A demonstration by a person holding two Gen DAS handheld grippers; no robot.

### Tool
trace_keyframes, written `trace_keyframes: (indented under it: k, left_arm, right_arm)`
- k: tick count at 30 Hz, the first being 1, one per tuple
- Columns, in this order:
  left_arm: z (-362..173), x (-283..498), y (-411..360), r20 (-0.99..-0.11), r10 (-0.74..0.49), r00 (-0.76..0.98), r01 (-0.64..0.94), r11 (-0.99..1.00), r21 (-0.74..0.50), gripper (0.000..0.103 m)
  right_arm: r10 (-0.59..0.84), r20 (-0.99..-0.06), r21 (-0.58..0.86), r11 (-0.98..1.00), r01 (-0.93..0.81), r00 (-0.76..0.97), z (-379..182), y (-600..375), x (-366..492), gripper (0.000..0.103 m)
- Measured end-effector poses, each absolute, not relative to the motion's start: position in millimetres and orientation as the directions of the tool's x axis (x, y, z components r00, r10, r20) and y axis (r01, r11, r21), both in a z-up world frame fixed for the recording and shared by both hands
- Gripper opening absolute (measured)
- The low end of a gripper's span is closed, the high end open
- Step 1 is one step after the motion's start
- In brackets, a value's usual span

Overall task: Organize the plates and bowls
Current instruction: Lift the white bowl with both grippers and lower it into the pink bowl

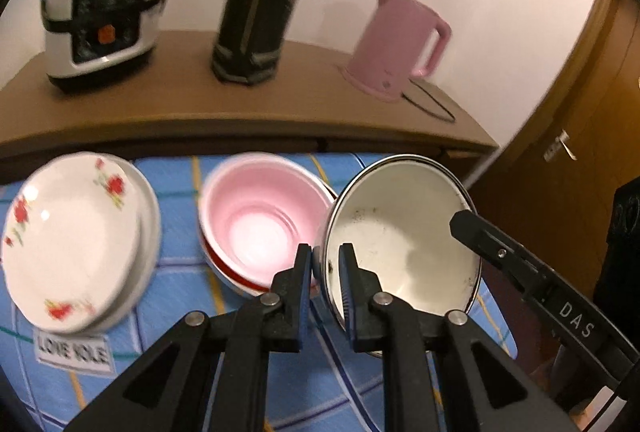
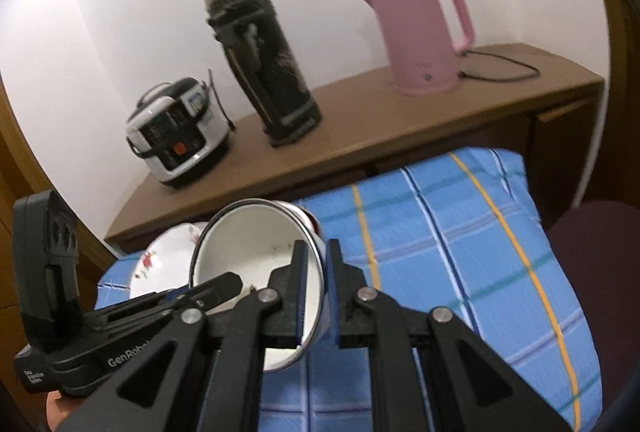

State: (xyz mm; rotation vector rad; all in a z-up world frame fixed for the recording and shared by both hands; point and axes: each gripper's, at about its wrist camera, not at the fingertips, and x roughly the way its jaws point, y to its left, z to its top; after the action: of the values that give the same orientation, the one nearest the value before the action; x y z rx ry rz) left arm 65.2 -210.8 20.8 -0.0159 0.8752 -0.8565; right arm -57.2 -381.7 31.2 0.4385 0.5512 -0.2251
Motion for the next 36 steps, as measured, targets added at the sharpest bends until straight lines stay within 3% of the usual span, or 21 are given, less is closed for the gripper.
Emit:
trace_keyframes:
  k: [5, 14, 36]
  left_arm:
    - [21, 94, -204, -0.669, -0.638, 0.382, 0.619, 0.714, -0.328, 0.015]
    - [-4, 126, -209, -0.728, -0.576, 0.372, 0.576, 0.758, -0.306, 0.015]
    - [-12, 136, -223, -0.756, -0.519, 0.399, 0.569, 0.786, -0.24, 0.015]
  right_arm:
    - [-0.065, -0.538, 0.337, 0.897, 0.285, 0.841, 38, -373, -23, 0.01]
    - [-0.035, -0.599, 0.341, 0.892, 0.295, 0.8, 9, -376, 26, 0.01]
    - [-0.074, -0.671, 0.277, 0.898, 0.342, 0.737, -17, -377, 46, 0.011]
